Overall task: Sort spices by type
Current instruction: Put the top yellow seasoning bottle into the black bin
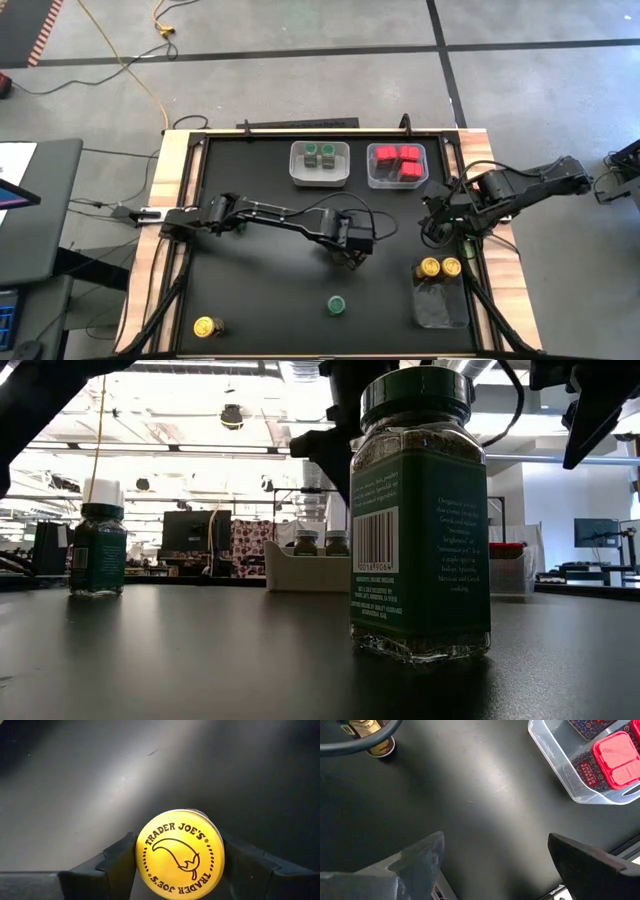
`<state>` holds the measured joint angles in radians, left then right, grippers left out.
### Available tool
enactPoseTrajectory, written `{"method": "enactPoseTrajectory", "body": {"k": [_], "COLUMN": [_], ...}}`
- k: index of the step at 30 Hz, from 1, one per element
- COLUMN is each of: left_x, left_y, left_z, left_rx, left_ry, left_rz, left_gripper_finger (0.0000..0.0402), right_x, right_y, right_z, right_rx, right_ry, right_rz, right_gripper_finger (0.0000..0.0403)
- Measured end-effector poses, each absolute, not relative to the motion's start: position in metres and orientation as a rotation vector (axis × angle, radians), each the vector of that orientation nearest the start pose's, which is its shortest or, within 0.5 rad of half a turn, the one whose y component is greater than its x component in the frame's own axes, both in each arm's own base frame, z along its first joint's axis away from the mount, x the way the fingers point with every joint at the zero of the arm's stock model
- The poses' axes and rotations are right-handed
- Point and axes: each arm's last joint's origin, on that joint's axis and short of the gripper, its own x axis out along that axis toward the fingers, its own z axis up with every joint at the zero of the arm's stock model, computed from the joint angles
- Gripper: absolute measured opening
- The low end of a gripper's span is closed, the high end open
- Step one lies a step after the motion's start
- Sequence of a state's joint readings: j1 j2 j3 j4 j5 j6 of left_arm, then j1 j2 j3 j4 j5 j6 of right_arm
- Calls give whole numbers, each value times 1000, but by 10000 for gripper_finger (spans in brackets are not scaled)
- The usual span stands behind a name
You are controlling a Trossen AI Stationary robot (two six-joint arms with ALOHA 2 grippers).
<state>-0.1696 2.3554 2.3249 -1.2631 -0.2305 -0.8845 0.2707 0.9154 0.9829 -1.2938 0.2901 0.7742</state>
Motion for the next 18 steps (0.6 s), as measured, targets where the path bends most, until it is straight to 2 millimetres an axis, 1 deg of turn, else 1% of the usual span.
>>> {"method": "enactPoseTrajectory", "body": {"k": [4,12,18], "left_x": [476,476,478], "left_y": [-75,-76,-77], "left_z": [251,251,252], "left_rx": [-519,-555,-572], "left_ry": [1115,1130,1129], "left_rz": [582,555,525], "left_gripper_finger": [262,309,315], "right_x": [129,130,131], "right_y": [27,27,28], "right_z": [299,300,300], "right_rx": [344,330,331], "right_ry": [1085,1080,1073], "right_rz": [-461,-447,-442], "right_gripper_finger": [386,386,386]}}
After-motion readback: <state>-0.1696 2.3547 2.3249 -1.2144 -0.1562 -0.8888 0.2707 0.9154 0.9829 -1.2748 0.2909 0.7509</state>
